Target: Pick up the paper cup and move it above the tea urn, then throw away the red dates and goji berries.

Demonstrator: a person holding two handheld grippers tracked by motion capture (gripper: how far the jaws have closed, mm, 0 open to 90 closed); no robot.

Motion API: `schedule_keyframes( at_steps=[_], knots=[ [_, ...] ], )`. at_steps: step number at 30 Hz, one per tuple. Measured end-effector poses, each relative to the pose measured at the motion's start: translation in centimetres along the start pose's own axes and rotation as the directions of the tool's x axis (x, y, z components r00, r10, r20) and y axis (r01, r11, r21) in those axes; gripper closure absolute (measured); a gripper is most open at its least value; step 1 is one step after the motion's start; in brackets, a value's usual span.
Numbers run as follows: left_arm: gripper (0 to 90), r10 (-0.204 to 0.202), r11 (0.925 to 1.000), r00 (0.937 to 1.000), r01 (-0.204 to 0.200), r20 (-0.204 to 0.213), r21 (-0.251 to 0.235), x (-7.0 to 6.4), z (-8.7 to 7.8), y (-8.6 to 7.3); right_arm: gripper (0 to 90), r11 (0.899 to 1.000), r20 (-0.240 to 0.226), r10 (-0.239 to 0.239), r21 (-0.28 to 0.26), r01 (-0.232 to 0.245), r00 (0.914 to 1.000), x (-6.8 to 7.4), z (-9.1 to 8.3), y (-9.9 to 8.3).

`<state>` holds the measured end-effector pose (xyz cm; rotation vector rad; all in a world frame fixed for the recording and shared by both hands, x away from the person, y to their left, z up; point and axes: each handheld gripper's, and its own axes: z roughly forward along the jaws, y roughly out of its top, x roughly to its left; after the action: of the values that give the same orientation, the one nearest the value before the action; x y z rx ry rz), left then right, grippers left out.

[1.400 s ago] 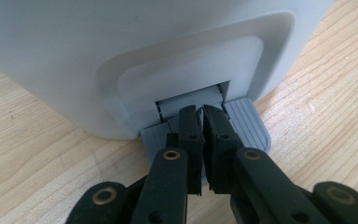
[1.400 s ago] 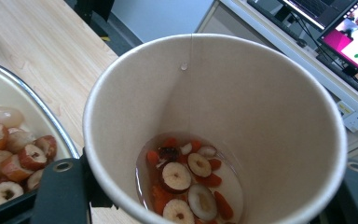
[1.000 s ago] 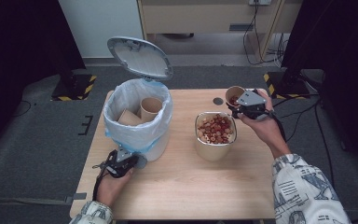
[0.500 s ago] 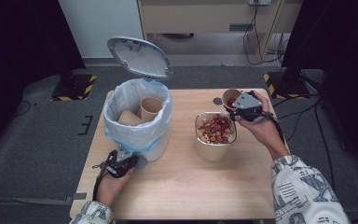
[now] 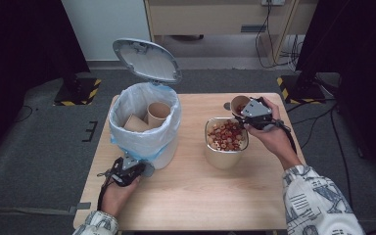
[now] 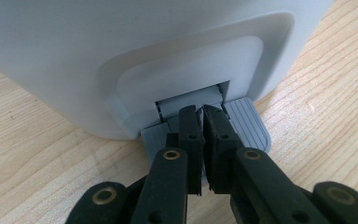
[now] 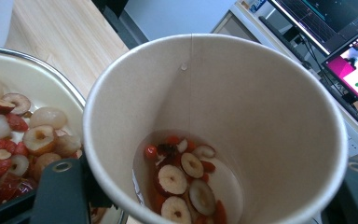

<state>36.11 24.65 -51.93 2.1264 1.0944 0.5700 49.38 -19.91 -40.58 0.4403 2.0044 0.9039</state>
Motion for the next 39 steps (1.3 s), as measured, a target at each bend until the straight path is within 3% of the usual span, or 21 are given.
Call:
schedule_keyframes(
  at_steps=[13,26,39],
  knots=[
    [85.6,0.000,1.0000,1.0000,0.000,0.001,0.000,0.0,0.0,0.0,29.6,1.000,0.000,-0.026,-0.017,0.026,0.9997,0.3,-0.3,0.4],
    [85.6,0.000,1.0000,1.0000,0.000,0.000,0.000,0.0,0.0,0.0,29.5,0.995,0.009,-0.097,-0.022,0.097,0.9952,0.8,-0.9,0.9],
    [85.5,0.000,1.0000,1.0000,0.000,0.000,0.000,0.0,0.0,0.0,29.4,0.972,0.026,-0.236,-0.011,0.237,0.9713,1.7,-0.9,1.5]
  ],
)
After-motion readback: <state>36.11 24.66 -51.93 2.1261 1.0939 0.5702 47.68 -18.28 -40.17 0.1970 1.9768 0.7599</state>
